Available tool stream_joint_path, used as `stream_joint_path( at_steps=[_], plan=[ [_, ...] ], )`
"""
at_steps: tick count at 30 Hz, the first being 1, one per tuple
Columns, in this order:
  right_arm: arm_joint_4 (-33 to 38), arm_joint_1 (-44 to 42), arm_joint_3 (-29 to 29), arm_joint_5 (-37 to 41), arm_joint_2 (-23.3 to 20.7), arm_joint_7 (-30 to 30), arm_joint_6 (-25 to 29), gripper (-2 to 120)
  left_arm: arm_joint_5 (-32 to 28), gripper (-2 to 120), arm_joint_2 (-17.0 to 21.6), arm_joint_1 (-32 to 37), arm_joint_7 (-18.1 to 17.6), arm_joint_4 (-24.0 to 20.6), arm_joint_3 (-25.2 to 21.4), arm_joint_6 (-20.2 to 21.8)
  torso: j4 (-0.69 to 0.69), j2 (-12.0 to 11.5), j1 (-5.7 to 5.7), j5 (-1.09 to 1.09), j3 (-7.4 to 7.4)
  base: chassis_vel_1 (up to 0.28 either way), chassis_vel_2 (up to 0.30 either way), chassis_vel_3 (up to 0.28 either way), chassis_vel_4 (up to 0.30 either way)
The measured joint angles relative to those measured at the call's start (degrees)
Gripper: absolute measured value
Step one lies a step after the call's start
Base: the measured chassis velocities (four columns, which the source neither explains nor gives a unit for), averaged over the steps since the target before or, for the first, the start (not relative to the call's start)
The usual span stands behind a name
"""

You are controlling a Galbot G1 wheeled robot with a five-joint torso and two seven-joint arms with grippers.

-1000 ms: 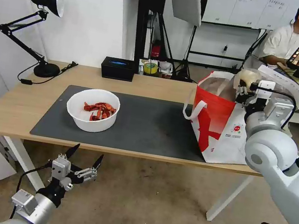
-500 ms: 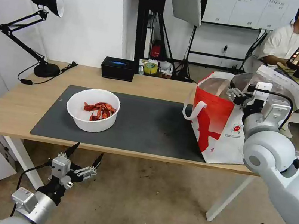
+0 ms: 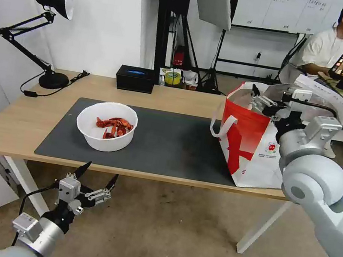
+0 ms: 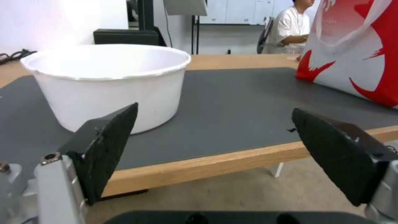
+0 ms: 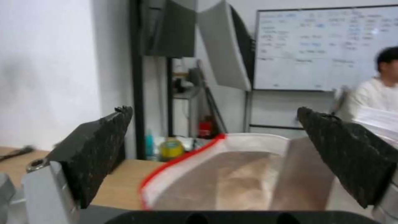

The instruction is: Pick up the trash from the table and place it into the takeout bag.

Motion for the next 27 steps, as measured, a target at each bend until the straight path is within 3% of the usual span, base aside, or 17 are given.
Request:
stream_joint_path(
  at_steps=[6, 13, 21, 27],
  plan=[
    [4.32, -7.47, 2.07, 0.0, -2.07, -6.63, 4.52, 100, 0.07, 100, -0.08, 0.0, 0.0, -0.23, -0.1, -0.02, 0.0, 0.0, 0.0, 0.0, 0.0, 0.0, 0.0, 0.0, 0.0],
    [6.93, -16.05, 3.09, -1.36, -0.78, -12.34, 8.78, 100, 0.05, 100, -0.19, 0.45, 0.0, -0.59, -1.15, -0.42, -0.01, 0.0, 0.0, 0.01, 0.0, 0.0, 0.0, 0.0, 0.0],
    [6.58, -20.62, -0.13, -6.04, 1.56, -13.17, 12.35, 100, 0.47, 100, -2.39, 2.97, 0.04, -1.85, -3.47, -1.16, 0.02, 0.0, 0.0, 0.0, 0.0, 0.0, 0.0, 0.0, 0.0],
    [4.85, -31.23, -0.27, -14.72, 4.4, -13.68, 18.21, 100, 1.09, 100, -2.72, 3.64, 0.23, -1.34, -3.97, -2.29, 0.0, 0.0, 0.0, 0.0, 0.0, 0.0, 0.0, 0.0, 0.0]
  ],
)
